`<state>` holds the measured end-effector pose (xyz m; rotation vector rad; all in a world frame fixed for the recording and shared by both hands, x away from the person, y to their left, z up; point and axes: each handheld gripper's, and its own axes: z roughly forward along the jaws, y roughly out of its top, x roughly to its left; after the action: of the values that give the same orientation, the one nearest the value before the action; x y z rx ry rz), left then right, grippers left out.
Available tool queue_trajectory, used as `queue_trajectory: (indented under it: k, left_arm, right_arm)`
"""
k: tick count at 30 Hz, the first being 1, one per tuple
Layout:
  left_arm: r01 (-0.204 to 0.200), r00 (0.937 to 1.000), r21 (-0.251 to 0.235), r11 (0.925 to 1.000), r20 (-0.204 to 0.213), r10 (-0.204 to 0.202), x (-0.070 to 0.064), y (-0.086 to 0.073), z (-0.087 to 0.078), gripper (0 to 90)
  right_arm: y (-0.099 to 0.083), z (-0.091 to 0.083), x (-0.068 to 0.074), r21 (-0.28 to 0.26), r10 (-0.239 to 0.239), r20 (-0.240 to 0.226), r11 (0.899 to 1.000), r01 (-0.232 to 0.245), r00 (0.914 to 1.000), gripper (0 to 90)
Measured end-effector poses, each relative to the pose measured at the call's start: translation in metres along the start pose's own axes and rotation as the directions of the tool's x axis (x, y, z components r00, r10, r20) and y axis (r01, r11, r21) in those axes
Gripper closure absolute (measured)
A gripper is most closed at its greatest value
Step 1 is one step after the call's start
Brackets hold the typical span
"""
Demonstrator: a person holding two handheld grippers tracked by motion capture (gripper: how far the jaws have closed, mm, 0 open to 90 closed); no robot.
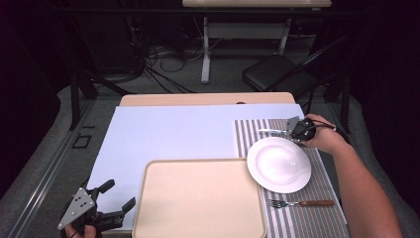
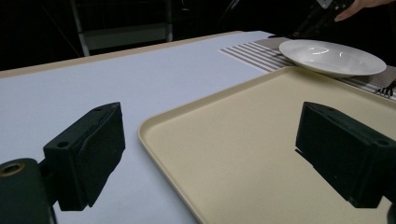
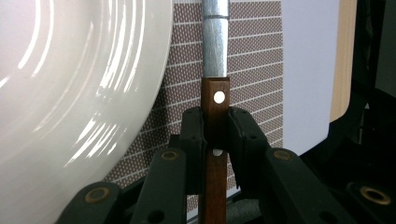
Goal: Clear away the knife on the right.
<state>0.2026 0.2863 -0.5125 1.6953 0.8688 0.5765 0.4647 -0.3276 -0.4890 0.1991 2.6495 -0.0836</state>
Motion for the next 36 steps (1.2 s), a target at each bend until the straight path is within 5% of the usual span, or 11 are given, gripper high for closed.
queue_trajectory:
  k: [2, 4, 7, 8, 10, 13, 36]
  left_arm:
    - [-0.005, 1.0, 0.005, 1.0, 0.005, 0.005, 0.0, 0.0, 0.0, 8.6]
    - [-0.008, 0.9999, 0.009, 0.9999, 0.009, 0.008, 0.0, 0.0, 0.001, 8.8]
    - [-0.011, 0.9998, 0.008, 0.9999, 0.014, 0.011, 0.0, 0.0, 0.001, 9.2]
    - [-0.012, 0.9998, 0.008, 0.9999, 0.015, 0.012, 0.0, 0.0, 0.001, 9.2]
    - [-0.014, 0.9997, 0.008, 0.9999, 0.019, 0.014, 0.001, 0.0, 0.001, 9.3]
    - [-0.013, 0.9996, 0.006, 0.9999, 0.025, 0.013, 0.002, -0.001, 0.001, 9.3]
    - [0.004, 0.9997, -0.013, 0.9999, 0.024, -0.004, 0.005, 0.0, -0.001, 9.8]
  right_arm:
    - [-0.004, 0.006, 0.008, -0.171, 0.072, 0.054, 0.983, -0.062, 0.9959, 77.1]
    - [-0.001, -0.009, 0.006, -0.055, 0.041, 0.029, 0.998, -0.039, 0.9987, 77.1]
    - [-0.003, -0.009, 0.012, -0.181, 0.091, 0.064, 0.98, -0.078, 0.9938, 77.1]
    - [-0.003, -0.012, 0.014, -0.186, 0.101, 0.065, 0.979, -0.087, 0.9928, 77.1]
    - [-0.001, -0.026, 0.015, -0.072, 0.094, 0.039, 0.993, -0.091, 0.9948, 77.1]
    - [-0.002, -0.028, 0.023, -0.152, 0.122, 0.072, 0.982, -0.11, 0.9899, 77.1]
    - [-0.007, -0.079, 0.062, -0.083, 0.157, 0.093, 0.985, -0.15, 0.9831, 77.1]
